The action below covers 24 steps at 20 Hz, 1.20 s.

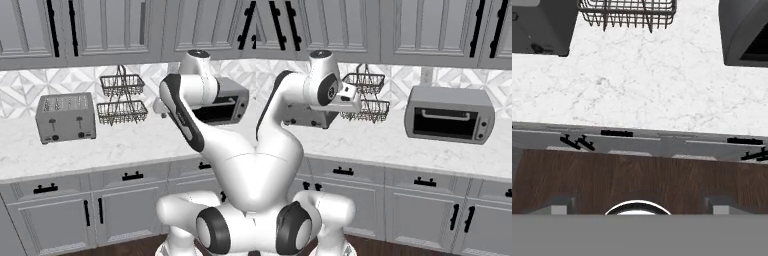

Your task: Take a straw from the drawer in front and place it inside the glass cup on the dining counter.

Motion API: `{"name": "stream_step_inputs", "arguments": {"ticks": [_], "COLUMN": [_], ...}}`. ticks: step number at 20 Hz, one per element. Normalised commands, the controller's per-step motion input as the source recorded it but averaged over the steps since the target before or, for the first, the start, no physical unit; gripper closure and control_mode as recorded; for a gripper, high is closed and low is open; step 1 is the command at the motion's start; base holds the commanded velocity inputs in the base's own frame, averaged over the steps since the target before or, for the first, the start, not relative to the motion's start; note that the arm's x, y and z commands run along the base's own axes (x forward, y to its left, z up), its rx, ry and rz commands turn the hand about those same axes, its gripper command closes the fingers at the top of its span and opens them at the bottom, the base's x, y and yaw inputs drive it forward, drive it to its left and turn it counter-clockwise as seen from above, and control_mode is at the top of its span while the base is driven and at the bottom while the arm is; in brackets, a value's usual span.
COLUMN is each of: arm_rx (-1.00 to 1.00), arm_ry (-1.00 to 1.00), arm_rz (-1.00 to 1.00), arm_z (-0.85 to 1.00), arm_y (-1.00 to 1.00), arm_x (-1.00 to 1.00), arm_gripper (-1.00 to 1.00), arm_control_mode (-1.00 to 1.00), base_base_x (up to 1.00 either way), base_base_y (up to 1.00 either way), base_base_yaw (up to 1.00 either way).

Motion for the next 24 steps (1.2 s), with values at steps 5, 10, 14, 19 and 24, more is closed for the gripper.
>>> {"name": "stream_step_inputs", "arguments": {"ticks": [5, 10, 14, 19, 24], "arm_rx": [0.0, 0.0, 0.0, 0.0, 0.0], "arm_ry": [0.0, 0.0, 0.0, 0.0, 0.0], "arm_rz": [0.0, 0.0, 0.0, 0.0, 0.0], "arm_z": [0.0, 0.0, 0.0, 0.0, 0.0], "arm_y": [0.0, 0.0, 0.0, 0.0, 0.0], "arm_x": [0.0, 0.0, 0.0, 0.0, 0.0], "arm_gripper": [-1.0, -1.0, -1.0, -1.0, -1.0], "arm_control_mode": [1.0, 1.0, 1.0, 1.0, 1.0], "base_base_x": [-0.03, 0.01, 0.0, 0.0, -0.01], "base_base_y": [-0.48, -0.46, -0.44, -0.64, -0.88], "base_base_yaw": [0.43, 0.71, 0.72, 0.65, 0.53]}}
